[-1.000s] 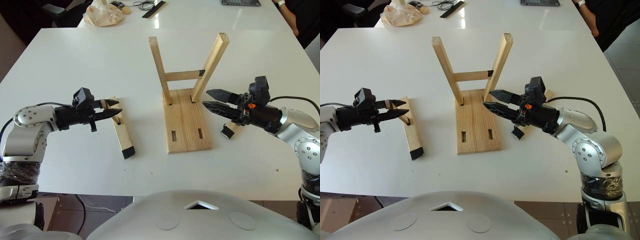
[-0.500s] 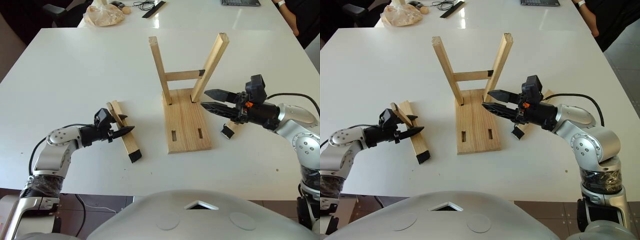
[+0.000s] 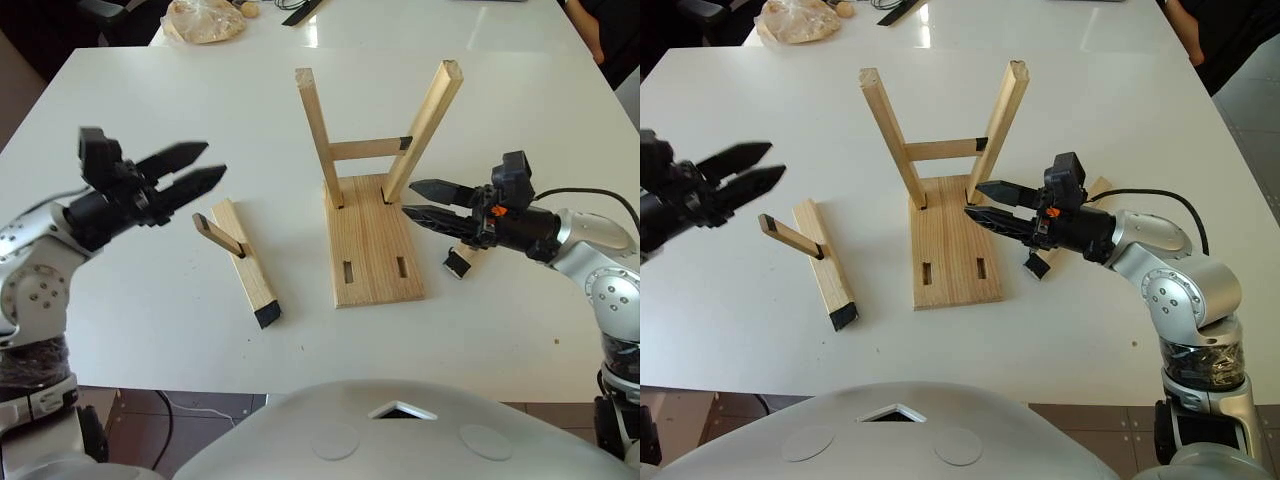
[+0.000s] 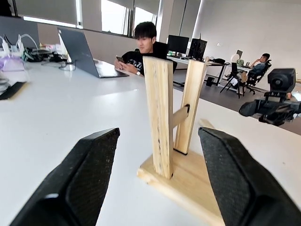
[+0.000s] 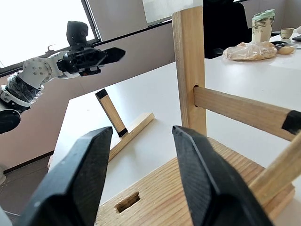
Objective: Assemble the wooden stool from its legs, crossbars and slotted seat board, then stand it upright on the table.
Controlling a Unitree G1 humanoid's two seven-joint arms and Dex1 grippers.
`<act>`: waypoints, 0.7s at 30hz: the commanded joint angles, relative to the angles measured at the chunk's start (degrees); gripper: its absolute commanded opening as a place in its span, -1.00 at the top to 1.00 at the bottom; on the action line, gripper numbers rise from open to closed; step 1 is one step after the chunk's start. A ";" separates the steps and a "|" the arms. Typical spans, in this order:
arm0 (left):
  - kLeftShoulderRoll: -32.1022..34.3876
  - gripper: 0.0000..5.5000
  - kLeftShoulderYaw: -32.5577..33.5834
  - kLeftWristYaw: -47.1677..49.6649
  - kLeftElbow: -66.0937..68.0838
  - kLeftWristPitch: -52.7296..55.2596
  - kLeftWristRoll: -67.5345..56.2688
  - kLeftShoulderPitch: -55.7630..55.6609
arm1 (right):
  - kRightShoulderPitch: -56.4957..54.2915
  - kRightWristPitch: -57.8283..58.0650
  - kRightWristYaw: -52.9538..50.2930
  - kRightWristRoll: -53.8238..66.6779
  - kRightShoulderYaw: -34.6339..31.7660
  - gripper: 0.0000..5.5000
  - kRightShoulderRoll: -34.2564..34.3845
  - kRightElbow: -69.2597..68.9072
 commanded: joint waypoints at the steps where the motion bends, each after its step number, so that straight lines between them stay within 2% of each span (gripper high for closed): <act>1: 0.47 -0.13 1.62 3.64 -2.61 3.96 -4.44 -4.30 | 0.18 -0.73 -0.72 -0.51 -0.54 0.14 0.23 -1.00; 9: 0.10 -0.13 2.37 6.89 -5.93 6.89 -8.09 -5.29 | 0.30 -0.77 -0.88 -0.08 -0.73 0.14 -0.08 -1.43; 12: -1.96 -0.13 -2.79 5.52 -4.52 4.36 -2.17 -2.16 | 0.37 -0.91 -0.78 -0.42 -0.38 0.14 -0.04 -1.25; 16: -7.84 -0.13 -12.03 4.13 4.51 -1.64 8.31 4.99 | -0.13 -1.86 0.00 -3.07 1.75 0.14 -0.43 -0.42; 18: -10.61 -0.13 -13.06 4.74 6.44 -4.23 10.58 7.70 | -0.76 -2.02 0.76 -3.60 2.06 0.14 -0.54 0.14; 21: -11.85 -0.13 -10.32 7.43 2.66 -3.75 5.79 4.90 | -0.99 -2.04 1.44 -3.74 1.51 0.14 -0.75 0.45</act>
